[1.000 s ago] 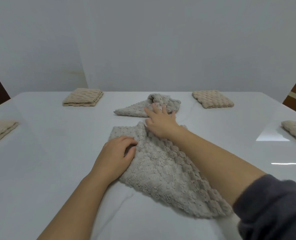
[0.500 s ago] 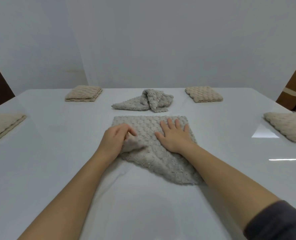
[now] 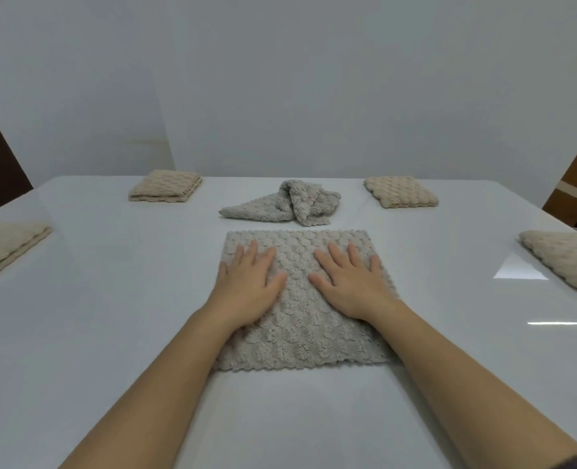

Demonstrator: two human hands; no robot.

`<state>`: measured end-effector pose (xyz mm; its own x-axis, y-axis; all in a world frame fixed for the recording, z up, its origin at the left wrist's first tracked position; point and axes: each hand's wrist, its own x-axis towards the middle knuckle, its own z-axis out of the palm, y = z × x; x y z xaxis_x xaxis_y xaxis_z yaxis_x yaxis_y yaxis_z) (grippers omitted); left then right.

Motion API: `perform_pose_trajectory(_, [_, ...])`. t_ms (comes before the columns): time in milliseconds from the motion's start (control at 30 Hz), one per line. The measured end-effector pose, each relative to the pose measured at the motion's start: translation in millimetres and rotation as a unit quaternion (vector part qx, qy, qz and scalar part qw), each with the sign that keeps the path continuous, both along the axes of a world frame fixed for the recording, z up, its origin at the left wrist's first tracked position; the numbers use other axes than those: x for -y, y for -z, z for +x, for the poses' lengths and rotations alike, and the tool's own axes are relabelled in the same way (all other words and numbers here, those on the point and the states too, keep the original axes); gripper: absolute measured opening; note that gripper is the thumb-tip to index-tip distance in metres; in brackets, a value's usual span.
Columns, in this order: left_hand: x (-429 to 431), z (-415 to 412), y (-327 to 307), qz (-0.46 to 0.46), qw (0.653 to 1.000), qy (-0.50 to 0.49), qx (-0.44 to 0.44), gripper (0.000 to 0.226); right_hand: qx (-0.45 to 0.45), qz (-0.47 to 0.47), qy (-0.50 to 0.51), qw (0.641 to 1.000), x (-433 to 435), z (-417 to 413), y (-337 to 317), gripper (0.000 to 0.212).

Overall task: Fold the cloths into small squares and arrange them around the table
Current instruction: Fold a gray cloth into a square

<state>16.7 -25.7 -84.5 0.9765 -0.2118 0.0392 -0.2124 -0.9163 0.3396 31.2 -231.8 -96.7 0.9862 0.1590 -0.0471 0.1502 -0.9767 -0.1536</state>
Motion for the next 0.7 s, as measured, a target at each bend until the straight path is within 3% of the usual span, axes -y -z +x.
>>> perform_pose_trajectory(100, [1, 7, 15, 0.077, 0.997, -0.025, -0.02, 0.065, 0.005, -0.003, 0.01, 1.0, -1, 2, 1, 0.066])
perform_pose_trajectory(333, [-17, 3, 14, 0.106, 0.986, -0.123, -0.026, 0.065, 0.008, -0.003, 0.075, 0.997, 7, -2, 1, 0.065])
perform_pose_trajectory(467, [-6, -6, 8, 0.085, 0.993, -0.066, 0.04, 0.064, 0.034, 0.006, 0.029, 0.999, 2, -8, -2, 0.063])
perform_pose_trajectory(567, [5, -10, 12, 0.074, 0.997, -0.014, 0.017, 0.064, 0.0, 0.001, 0.0, 1.0, -3, -10, 0, 0.062])
perform_pose_trajectory(700, [3, -5, 16, 0.088, 0.996, -0.024, -0.013, 0.065, -0.016, 0.006, 0.003, 1.0, 0, -11, -1, 0.059])
